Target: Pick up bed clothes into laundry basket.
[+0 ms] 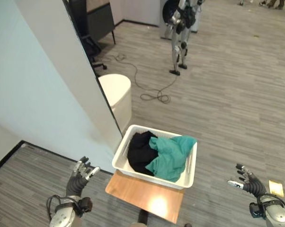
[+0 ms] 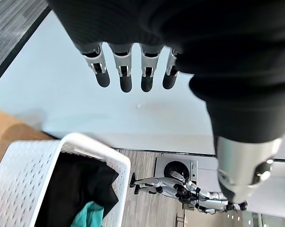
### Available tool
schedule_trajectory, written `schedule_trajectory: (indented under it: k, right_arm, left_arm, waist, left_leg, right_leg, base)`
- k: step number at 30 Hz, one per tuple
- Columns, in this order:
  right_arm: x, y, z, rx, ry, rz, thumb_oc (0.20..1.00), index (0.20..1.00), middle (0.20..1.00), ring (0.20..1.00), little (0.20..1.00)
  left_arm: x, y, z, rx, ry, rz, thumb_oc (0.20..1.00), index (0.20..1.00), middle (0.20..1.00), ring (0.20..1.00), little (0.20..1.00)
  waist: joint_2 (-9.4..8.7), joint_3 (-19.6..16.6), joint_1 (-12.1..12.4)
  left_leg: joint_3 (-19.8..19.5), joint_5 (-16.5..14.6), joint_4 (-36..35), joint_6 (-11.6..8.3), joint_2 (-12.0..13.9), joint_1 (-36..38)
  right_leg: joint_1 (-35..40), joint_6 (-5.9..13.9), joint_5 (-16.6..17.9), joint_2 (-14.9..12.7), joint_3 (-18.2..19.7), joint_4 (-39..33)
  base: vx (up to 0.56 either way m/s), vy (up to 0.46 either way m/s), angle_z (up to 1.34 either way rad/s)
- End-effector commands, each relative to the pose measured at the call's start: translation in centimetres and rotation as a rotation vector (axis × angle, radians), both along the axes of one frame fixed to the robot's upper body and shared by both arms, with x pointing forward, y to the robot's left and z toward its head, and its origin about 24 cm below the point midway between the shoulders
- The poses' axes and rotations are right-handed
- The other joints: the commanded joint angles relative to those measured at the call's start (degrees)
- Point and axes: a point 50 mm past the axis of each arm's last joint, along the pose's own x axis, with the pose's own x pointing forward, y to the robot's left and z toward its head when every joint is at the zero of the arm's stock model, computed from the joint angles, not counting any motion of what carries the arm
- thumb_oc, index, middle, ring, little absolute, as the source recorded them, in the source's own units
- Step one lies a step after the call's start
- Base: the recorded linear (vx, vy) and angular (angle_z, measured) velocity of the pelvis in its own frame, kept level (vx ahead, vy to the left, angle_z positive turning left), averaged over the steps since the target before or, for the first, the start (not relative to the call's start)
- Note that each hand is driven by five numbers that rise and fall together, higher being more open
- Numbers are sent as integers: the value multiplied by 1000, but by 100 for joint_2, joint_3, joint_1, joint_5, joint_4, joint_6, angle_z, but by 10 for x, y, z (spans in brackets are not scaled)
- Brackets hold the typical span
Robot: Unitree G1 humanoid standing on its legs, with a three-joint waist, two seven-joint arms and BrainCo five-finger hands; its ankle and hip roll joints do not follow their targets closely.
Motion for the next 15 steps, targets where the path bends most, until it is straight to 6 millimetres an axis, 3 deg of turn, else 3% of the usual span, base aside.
schedule_trajectory:
  k: [1,3,6,7,10,11,13,15]
  right_arm:
    - [12,6,16,45,-127,12,1000,1000,1000,1000,1000]
    - [18,18,13,80,-140,25,1000,1000,1000,1000,1000]
    - [27,28,15,108,-168,36,1000,1000,1000,1000,1000]
    - [34,37,20,121,-193,78,1000,1000,1000,1000,1000]
    - [39,39,22,88,-196,112,1000,1000,1000,1000,1000]
    - [46,38,29,54,-232,112,1000,1000,1000,1000,1000]
    - [48,35,31,83,-257,77,1000,1000,1000,1000,1000]
    - [43,30,33,77,-256,69,1000,1000,1000,1000,1000]
  left_arm:
    - [22,-2,19,-30,-133,-16,1000,1000,1000,1000,1000]
    - [34,-22,18,-64,-144,-87,1000,1000,1000,1000,1000]
    - [39,-24,25,-73,-181,-86,1000,1000,1000,1000,1000]
    - [43,-26,28,-115,-206,-75,1000,1000,1000,1000,1000]
    - [45,-25,30,-121,-218,-79,1000,1000,1000,1000,1000]
    - [52,-27,34,-111,-232,-104,1000,1000,1000,1000,1000]
    - [62,-29,38,-68,-241,-133,1000,1000,1000,1000,1000]
    - [64,-28,42,-69,-254,-132,1000,1000,1000,1000,1000]
  waist:
    - [-46,41,-77]
    - [-42,31,-73]
    - [-52,49,-30]
    - [-55,82,62]
    - [-4,142,140]
    - [42,261,138]
    - [36,303,-72]
    - [5,301,-38]
  left_leg:
    - [382,-263,65,135,-67,371]
    - [405,-283,74,144,-84,397]
    - [392,-325,157,161,-93,430]
    - [308,-419,336,222,-160,377]
    - [164,-438,407,296,-238,360]
    - [-236,-418,572,297,-290,282]
    - [-890,-257,807,325,-435,-10]
    - [-1299,-149,949,252,-634,-240]
  right_leg:
    - [-363,4,289,-28,266,108]
    - [-338,26,301,-58,221,106]
    - [-317,42,301,-87,240,136]
    - [-337,61,271,-180,215,341]
    - [-454,95,194,-304,145,855]
    - [-536,105,56,-181,440,1320]
    - [-558,-62,-394,704,1809,1666]
    - [-506,-205,-464,1028,2267,1844]
  base:
    - [-9,4,4]
    - [0,0,0]
    - [-5,13,-2]
    - [-20,63,-5]
    - [-30,59,12]
    - [-56,-23,55]
    - [-59,-4,127]
    - [-20,2,307]
